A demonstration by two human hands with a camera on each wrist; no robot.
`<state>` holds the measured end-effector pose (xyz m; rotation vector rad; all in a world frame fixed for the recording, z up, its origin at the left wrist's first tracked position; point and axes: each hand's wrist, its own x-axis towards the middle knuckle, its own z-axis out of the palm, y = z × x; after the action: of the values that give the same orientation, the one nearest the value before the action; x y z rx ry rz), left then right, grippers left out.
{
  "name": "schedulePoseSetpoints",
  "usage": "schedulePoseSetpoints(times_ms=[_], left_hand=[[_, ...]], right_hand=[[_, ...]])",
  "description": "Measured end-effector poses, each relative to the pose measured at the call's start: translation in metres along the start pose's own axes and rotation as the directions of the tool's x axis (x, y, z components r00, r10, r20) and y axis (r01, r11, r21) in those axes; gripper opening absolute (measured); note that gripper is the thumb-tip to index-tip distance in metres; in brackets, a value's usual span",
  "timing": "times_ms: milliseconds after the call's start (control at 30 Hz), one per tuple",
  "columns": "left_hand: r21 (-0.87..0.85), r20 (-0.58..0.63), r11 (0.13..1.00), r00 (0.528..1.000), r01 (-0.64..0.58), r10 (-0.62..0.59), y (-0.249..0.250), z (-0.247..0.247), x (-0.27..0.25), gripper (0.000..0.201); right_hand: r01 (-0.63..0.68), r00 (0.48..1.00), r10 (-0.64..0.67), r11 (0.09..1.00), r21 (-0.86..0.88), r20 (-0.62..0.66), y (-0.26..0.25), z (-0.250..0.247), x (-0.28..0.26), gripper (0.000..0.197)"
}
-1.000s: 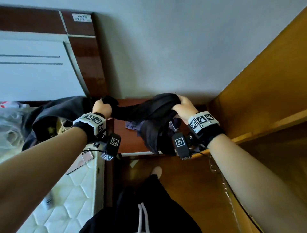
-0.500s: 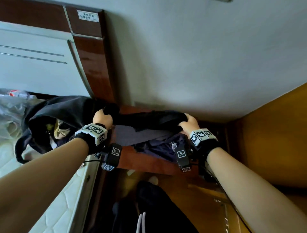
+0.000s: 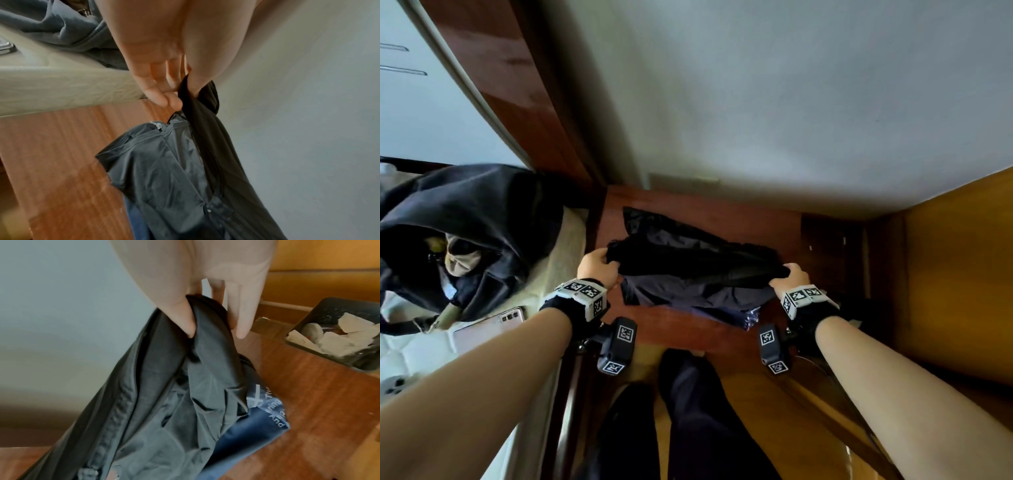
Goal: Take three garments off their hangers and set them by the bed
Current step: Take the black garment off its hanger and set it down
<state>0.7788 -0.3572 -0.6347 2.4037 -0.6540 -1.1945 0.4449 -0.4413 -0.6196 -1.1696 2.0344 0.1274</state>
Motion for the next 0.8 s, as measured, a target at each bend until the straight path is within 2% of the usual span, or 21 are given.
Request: schedulePoseSetpoints(times_ms=[100, 200, 300, 467, 633, 700, 800], left_hand=[[0.044, 0.019, 0.998, 0.999, 0.044, -0.045, -0.006, 0.01, 0.001, 0.035], [0.101, 0.048, 0.993, 0.997, 0.059, -0.064, -0.01, 0.011, -0.005, 0.038], [0.186, 0.073, 0.982, 0.997, 0.012, -0.027, -0.008, 0.003, -0.022, 0.038], [0.355, 0.171, 0.921, 0.98, -0.161, 0.106, 0.0, -0.02, -0.06, 0.037], [0.467, 0.333, 0.785, 0.904, -0.407, 0.27, 0.001, -0.038, -0.107, 0.039], [0.522, 0.426, 0.686, 0.851, -0.508, 0.306, -0.002, -0.041, -0.128, 0.041], [0.566, 0.588, 0.492, 0.742, -0.661, 0.321, -0.008, -0.036, -0.162, 0.041]], right_hand=[[-0.067, 0.997, 0.067, 0.998, -0.004, 0.038, 0.012, 0.012, 0.004, 0.051], [-0.111, 0.992, 0.112, 0.994, -0.004, 0.055, 0.017, 0.018, -0.003, 0.05], [-0.089, 0.99, 0.09, 0.996, -0.015, 0.105, 0.017, 0.016, -0.023, 0.046], [0.01, 0.987, -0.021, 0.998, 0.068, 0.16, 0.016, 0.013, -0.077, 0.041], [0.078, 0.984, -0.097, 0.988, 0.13, 0.146, 0.03, 0.024, -0.151, 0.035], [0.084, 0.985, -0.108, 0.982, 0.17, 0.132, 0.046, 0.032, -0.186, 0.033], [0.078, 0.981, -0.106, 0.983, 0.166, 0.164, 0.078, 0.044, -0.234, 0.031]])
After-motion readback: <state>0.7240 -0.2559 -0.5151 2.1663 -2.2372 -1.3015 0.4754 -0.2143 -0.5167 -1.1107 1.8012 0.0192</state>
